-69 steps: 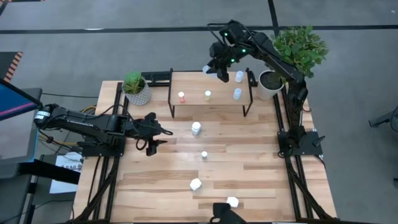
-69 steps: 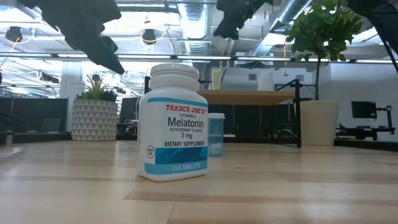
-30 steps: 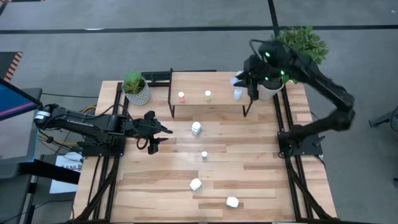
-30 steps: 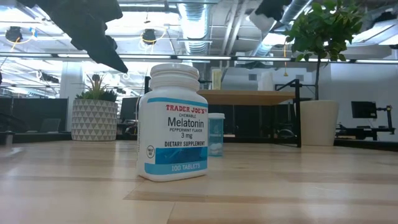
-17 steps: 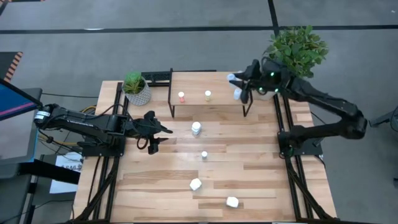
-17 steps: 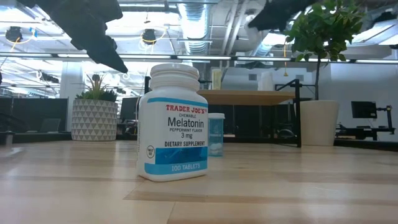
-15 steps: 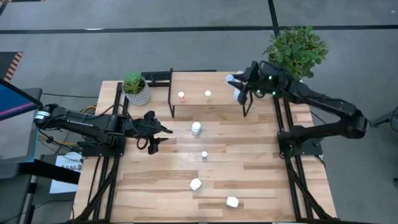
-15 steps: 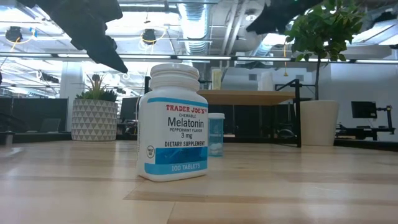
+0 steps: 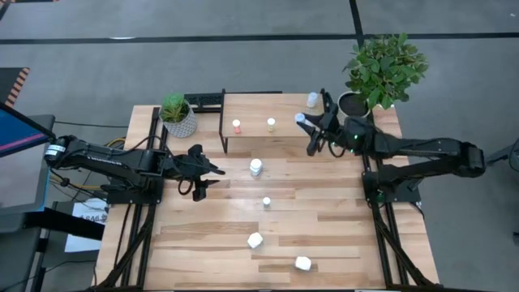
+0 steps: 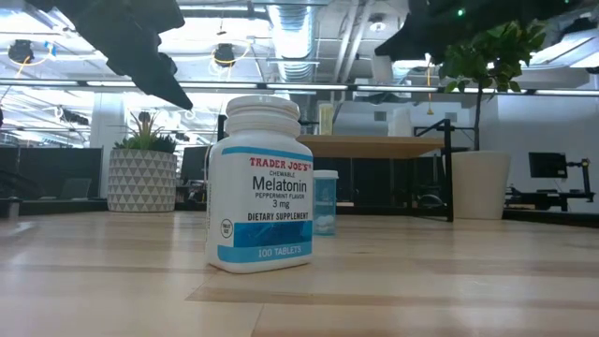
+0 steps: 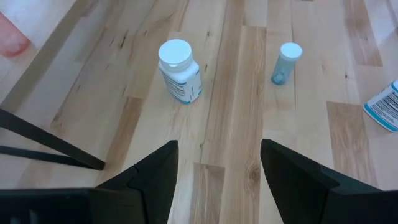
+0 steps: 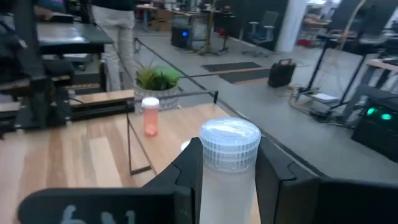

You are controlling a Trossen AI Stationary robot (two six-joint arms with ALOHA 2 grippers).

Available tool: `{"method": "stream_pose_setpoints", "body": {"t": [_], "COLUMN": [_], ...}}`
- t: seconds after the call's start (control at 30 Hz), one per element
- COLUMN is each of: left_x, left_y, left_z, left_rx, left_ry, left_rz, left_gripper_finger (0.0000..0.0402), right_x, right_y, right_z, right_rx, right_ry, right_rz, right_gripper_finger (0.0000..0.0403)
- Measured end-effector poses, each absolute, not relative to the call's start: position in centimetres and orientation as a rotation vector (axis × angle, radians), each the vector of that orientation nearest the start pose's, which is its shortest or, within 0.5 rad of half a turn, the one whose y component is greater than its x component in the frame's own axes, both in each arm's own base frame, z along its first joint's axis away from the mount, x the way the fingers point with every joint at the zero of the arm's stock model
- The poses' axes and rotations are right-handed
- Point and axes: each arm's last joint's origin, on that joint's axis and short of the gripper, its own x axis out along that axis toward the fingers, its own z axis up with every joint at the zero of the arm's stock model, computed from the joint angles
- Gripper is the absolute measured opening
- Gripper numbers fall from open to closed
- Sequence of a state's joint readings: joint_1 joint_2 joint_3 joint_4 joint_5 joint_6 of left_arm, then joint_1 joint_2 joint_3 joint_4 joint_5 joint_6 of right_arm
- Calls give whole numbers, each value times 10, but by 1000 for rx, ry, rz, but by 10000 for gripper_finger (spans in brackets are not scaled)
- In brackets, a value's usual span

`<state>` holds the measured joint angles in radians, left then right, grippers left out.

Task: Pick and place medicine bottles onto shelf by color
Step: Put the white pill bottle on the shelf

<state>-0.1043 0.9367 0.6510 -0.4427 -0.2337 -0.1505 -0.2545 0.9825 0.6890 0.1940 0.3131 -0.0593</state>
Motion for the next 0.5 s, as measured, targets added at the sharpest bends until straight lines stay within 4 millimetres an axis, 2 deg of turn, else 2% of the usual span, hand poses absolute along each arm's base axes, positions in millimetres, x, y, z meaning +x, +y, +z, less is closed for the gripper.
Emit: {"method": "stream_pose_setpoints", "body": {"t": [0.3,0.5], "left_x": [187,187], "left_y": [-13,-13], "left_z": [241,241], "left_rx": [-7,12], "left_ry": [708,709], "left_rz": [173,168], "left_gripper_finger": [215,215], "right_x": [230,244], "right_y": [-47,-44], "right_z": [263,251], "right_rx": [-56,-56], "right_ry": [81,65], "right_rz": [-734,-860], "right_gripper_finger": [99,99]}}
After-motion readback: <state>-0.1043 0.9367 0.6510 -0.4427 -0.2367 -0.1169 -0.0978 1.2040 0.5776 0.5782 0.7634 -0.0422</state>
